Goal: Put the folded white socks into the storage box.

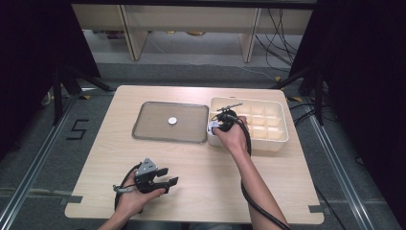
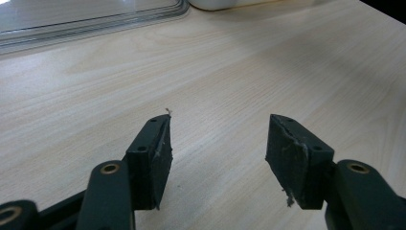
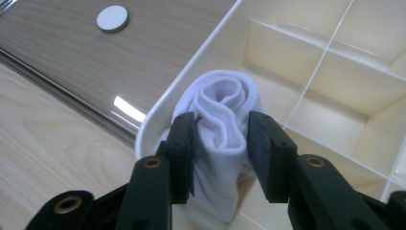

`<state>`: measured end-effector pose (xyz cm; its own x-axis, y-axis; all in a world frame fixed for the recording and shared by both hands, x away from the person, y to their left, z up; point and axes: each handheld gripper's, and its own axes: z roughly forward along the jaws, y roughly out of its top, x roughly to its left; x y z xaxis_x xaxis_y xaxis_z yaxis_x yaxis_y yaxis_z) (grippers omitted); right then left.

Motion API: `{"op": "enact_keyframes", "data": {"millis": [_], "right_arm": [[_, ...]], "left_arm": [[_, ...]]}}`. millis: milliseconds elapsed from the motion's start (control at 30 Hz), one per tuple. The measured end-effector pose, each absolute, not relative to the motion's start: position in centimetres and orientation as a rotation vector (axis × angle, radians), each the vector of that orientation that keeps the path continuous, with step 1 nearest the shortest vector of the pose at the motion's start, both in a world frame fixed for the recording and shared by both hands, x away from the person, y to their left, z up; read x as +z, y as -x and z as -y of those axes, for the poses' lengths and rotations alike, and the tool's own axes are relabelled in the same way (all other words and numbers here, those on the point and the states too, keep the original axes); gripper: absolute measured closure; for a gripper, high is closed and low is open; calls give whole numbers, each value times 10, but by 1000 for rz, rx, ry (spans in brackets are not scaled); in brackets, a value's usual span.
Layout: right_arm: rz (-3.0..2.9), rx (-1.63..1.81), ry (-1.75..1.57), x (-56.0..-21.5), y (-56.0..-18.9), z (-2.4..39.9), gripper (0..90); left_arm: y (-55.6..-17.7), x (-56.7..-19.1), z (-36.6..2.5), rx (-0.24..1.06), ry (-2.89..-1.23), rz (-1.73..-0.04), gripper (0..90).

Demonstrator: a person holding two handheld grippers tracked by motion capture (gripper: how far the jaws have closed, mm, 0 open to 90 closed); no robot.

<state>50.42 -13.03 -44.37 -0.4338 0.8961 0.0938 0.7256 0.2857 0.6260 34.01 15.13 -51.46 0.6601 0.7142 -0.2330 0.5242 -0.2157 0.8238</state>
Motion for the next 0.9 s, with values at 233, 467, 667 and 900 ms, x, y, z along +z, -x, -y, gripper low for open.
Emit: {"op": "enact_keyframes", "data": {"millis": [233, 467, 667, 900], "right_arm": [[-2272, 920, -1494, -442, -504, 133, 540], [-2240, 976, -1478, -437, -502, 137, 492], [-2211, 1006, -1482, -429, -498, 145, 469], [-2186, 1047, -1505, -428, -490, 156, 463]], "left_arm": [[-340, -514, -151, 244, -1886, -974, 410], [-339, -514, -151, 237, -1872, -983, 410], [-340, -513, -152, 242, -1872, -971, 411], [-340, -513, -153, 240, -1868, -980, 411]]}}
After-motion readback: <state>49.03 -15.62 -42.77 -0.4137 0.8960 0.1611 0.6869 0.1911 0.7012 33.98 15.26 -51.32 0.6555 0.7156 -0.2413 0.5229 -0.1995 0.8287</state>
